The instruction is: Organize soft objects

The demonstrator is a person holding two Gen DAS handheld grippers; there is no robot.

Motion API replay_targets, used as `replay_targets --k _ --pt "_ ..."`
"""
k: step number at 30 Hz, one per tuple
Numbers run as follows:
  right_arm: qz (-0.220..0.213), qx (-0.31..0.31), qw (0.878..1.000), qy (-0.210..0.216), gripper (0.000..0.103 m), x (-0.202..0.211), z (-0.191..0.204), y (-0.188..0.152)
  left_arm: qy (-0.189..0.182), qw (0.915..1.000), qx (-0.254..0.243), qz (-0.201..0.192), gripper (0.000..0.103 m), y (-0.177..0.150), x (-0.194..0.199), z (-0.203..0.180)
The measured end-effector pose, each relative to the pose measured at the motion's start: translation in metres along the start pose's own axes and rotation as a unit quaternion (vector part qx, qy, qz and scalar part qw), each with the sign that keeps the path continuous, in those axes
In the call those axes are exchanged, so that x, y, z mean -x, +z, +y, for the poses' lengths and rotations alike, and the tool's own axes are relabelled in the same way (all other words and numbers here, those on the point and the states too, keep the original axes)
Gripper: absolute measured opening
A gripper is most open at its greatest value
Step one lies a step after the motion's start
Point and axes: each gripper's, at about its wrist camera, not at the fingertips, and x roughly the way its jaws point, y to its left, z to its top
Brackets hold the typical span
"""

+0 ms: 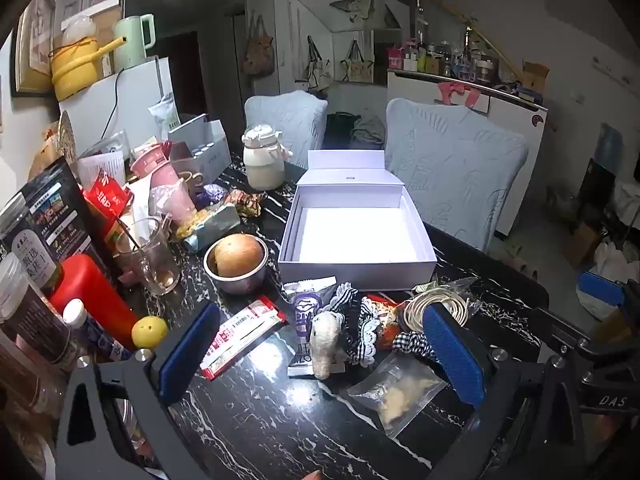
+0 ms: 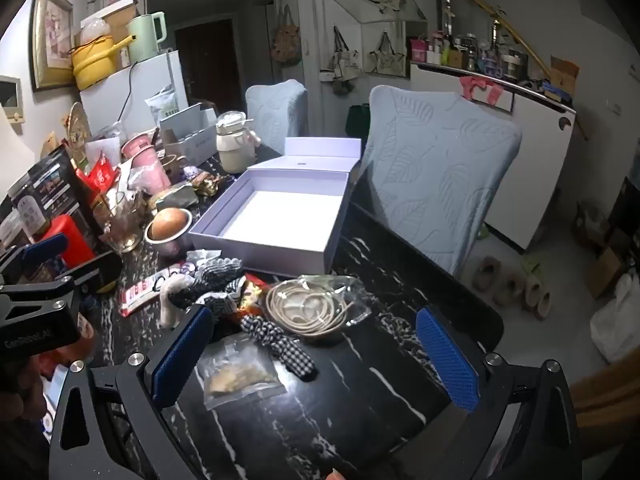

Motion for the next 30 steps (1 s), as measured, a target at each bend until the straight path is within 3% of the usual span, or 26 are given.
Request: replay_targets --k 4,9,30 --pt "-0.012 -0.001 1.0 0.002 0.103 -0.001 -0.002 -0.003 -0.01 0.9999 -0.006 0.011 0.103 0.008 -0.004 -0.001" --pt "-0.012 -0.004 1.0 -0.003 0.103 0.005 -0.003 0.002 -0.007 0.9997 -0.021 -0.01 0.103 0.0 0.005 -0.007" --pt "-0.019 -0.003 1.0 0.002 0.103 0.01 -0.002 0.001 -0.024 0.9995 -0.013 -0.014 0.103 0.0 0.01 -0.002"
